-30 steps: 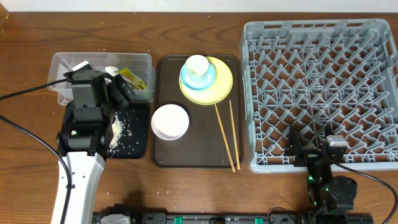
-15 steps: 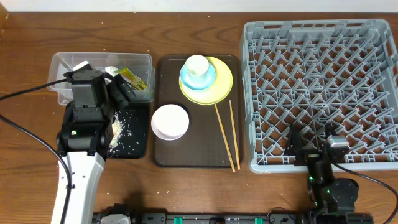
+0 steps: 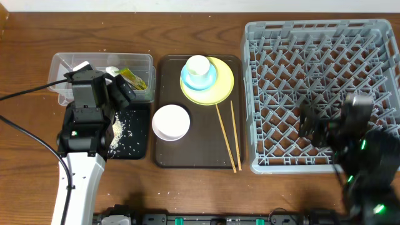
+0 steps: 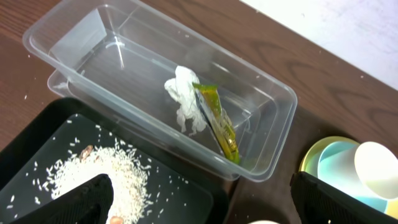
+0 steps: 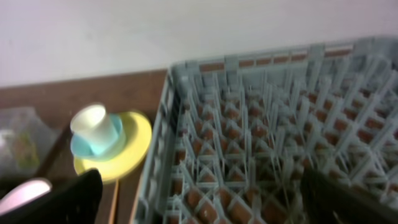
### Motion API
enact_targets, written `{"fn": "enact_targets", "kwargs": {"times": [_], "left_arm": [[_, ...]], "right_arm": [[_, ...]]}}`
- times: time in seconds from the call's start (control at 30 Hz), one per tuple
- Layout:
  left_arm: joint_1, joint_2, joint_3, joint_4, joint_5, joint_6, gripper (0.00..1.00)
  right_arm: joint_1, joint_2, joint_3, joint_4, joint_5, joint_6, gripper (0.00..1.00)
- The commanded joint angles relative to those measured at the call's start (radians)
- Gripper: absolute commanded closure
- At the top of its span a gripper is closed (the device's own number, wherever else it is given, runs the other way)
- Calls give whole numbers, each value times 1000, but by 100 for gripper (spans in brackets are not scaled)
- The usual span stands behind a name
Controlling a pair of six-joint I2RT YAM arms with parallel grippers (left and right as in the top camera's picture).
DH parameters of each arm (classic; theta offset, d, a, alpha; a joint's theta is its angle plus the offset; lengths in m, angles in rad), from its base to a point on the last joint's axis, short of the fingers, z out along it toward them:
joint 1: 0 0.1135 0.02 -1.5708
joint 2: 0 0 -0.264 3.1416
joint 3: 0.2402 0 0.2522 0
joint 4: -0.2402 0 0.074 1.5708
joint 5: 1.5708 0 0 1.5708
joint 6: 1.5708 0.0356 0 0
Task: Sort waste into correct bins and load items into the dishwasher rack
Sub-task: 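Move the right gripper from the rack to the chopsticks and grasp one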
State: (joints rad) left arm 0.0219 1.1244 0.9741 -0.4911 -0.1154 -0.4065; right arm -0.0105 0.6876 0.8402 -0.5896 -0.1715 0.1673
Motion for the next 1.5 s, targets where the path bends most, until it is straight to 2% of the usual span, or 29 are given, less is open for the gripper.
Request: {"fn": "enact_targets", "kwargs": {"times": [0.0,0.1,0.2,0.43,0.6,0.63,0.67,0.73,0.87,1.03,1.47], "left_arm": [[4,0,13,-2,-9,13,6],[4,0,13,-2,-9,13,6],[4,0,13,-2,-9,13,6],[4,0,13,-2,-9,13,6],[4,0,13,-2,-9,13,6],[4,0,13,-2,-9,13,6],[4,0,13,-2,-9,13,6],[4,0,13,-2,-9,13,6],[4,0,13,-2,-9,13,6],[4,0,13,-2,-9,13,6],[4,0,13,-2,-9,13,6]], "right_arm": [[40,202,259,-157,-24,-32,1],[132,407,505,-371,-19,-38,1],[234,541,623,-468,-12,-39,1],[463,746,651,-428,-21,-70,1],[541,848,651,-424,-97,19,1],[549,863,651,-423,-101,19,9],[558,879,651,-423,-100,19,26],[575,911,650,-424,-95,19,50],[614,980,650,-425,-23,37,70],[650,1063,649,-438,97,177,72],[715,1265,648,-470,171,247,74]]}}
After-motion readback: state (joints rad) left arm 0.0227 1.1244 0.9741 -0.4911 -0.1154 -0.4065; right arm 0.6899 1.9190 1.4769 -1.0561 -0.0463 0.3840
